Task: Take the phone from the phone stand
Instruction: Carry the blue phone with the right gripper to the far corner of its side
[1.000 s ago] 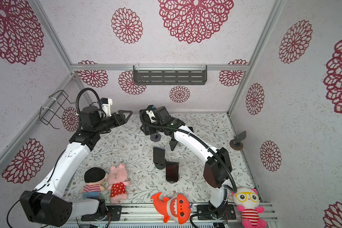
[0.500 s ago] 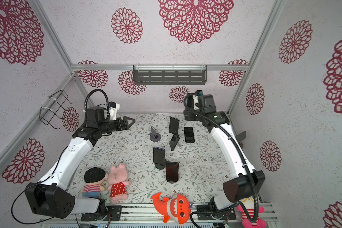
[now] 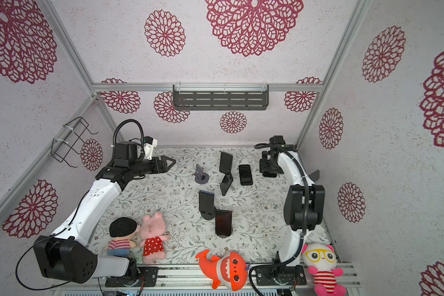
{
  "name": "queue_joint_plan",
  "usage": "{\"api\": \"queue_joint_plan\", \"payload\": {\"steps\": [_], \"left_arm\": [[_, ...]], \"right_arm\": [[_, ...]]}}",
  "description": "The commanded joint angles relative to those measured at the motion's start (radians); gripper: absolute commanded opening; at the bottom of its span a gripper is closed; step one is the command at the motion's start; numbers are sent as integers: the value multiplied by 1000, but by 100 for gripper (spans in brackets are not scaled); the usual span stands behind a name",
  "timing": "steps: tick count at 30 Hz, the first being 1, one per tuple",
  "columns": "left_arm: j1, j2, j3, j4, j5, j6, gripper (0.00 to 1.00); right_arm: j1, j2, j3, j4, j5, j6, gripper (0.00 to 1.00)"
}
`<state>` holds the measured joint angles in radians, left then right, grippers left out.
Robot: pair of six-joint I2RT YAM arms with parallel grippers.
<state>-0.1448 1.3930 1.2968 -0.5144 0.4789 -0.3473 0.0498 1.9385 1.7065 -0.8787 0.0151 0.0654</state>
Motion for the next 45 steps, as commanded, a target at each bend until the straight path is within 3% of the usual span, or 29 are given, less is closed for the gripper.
{"api": "queue_joint_plan", "payload": {"steps": [1, 10, 17, 35, 45], "left_arm": [[8, 17, 7, -25, -13, 18, 81], [19, 31, 9, -24, -3, 12, 81], [26, 36, 7, -24, -5, 8, 82], [40, 40, 7, -16, 24, -1, 83], [44, 38, 7, -15, 30, -1, 83]], "right_arm": [[5, 37, 91, -25, -16, -38, 27], [19, 258, 252, -50, -10, -56, 28], [36, 386, 391, -120, 12, -71, 34], [35, 475, 461, -170, 40, -119, 48], [34, 488, 459, -180, 52, -114, 61]]}}
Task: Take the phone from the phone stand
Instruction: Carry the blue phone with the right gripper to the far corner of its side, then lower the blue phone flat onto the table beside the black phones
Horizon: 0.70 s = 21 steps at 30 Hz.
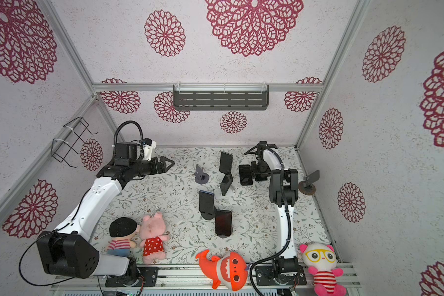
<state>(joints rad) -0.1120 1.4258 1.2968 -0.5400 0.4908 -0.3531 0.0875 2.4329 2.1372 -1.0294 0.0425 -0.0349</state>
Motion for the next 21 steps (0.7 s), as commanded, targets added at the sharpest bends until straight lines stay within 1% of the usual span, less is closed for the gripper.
{"api": "queue_joint_plan", "payload": {"steps": [1, 7, 9, 16, 21], "left_arm": [[11, 5, 7, 11, 19, 5, 83], [12, 2, 7, 11, 19, 3, 83], [12, 2, 7, 11, 19, 3, 83], [14, -3, 7, 11, 11, 3, 83], [18, -10, 7, 11, 7, 3, 83]], "right_arm": [[-5, -6, 24, -27, 25, -14, 63], [-5, -2, 12, -20, 15, -15, 73], [-5, -4, 7, -17, 11, -17, 75], [-11, -6, -14, -9, 3, -19, 79], [-13, -14, -27, 0, 0, -23, 79]]}}
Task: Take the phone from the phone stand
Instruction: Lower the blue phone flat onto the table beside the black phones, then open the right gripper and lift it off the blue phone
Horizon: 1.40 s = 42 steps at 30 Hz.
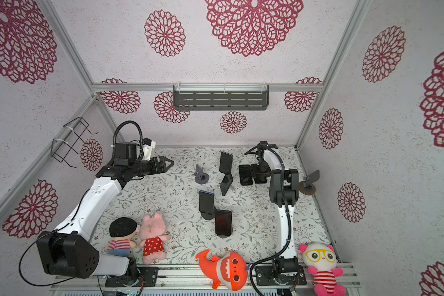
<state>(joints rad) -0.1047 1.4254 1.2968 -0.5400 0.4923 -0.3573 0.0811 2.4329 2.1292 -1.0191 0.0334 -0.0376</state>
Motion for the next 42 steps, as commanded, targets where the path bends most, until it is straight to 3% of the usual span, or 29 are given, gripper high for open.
{"api": "queue_joint_plan", "payload": {"steps": [1, 11, 16, 22, 25, 42], "left_arm": [[12, -11, 6, 12, 6, 6, 83], [16, -10, 7, 12, 16, 6, 84], [19, -16, 6, 14, 17, 6, 84], [20, -18, 6, 17, 22, 5, 84], [23, -20, 6, 19, 25, 3, 84], [25, -25, -1, 30, 29, -3, 84]], "right_arm": [[-6, -14, -18, -11, 8, -20, 79], [-34, -147, -27, 14, -4, -21, 80], [-75, -145, -19, 20, 37, -13, 77], [-119, -133, -44, 84, 57, 7, 58], [-121, -94, -19, 83, 75, 1, 44], [-103, -19, -9, 90, 12, -2, 43]]}}
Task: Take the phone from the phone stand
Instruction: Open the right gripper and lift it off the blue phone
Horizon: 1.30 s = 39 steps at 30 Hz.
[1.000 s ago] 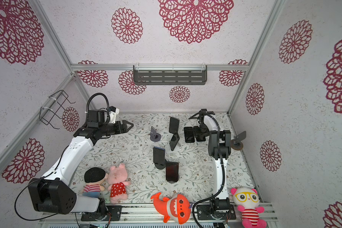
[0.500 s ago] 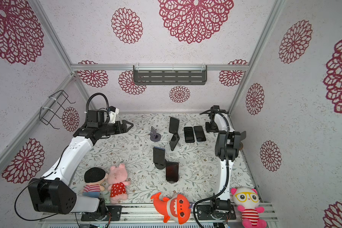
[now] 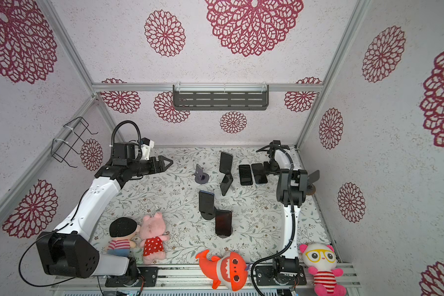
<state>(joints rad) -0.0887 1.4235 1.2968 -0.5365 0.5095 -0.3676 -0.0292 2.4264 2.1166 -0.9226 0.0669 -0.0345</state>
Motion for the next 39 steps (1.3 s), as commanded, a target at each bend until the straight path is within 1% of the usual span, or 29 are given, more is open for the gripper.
{"api": "queue_joint_plan", "payload": {"steps": [1, 11, 19, 22, 25, 28, 33, 37, 39], "left_arm": [[9, -24, -2, 27, 14, 4, 84], [16, -35, -4, 32, 14, 3, 84], [21, -38, -4, 33, 17, 1, 84], [21, -40, -5, 33, 15, 4, 85], [22, -38, -5, 33, 18, 7, 85], [23, -37, -6, 31, 22, 19, 85], [21, -35, -5, 27, 52, 51, 85], [15, -28, -5, 30, 81, 75, 83], [9, -23, -6, 33, 75, 85, 83]], "right_arm": [[11, -13, 3, -6, -30, -4, 43], [20, -24, -14, -8, -51, -2, 43], [22, -66, -92, 35, -86, 27, 44], [19, -60, -72, 25, -58, 28, 45], [15, -65, -57, 17, -73, 35, 45], [8, -71, -13, -25, -40, 27, 46], [-21, -150, 1, -62, -35, 4, 48], [-32, -257, -60, -53, -72, -9, 49], [-32, -320, -111, -29, -117, -9, 49]]}}
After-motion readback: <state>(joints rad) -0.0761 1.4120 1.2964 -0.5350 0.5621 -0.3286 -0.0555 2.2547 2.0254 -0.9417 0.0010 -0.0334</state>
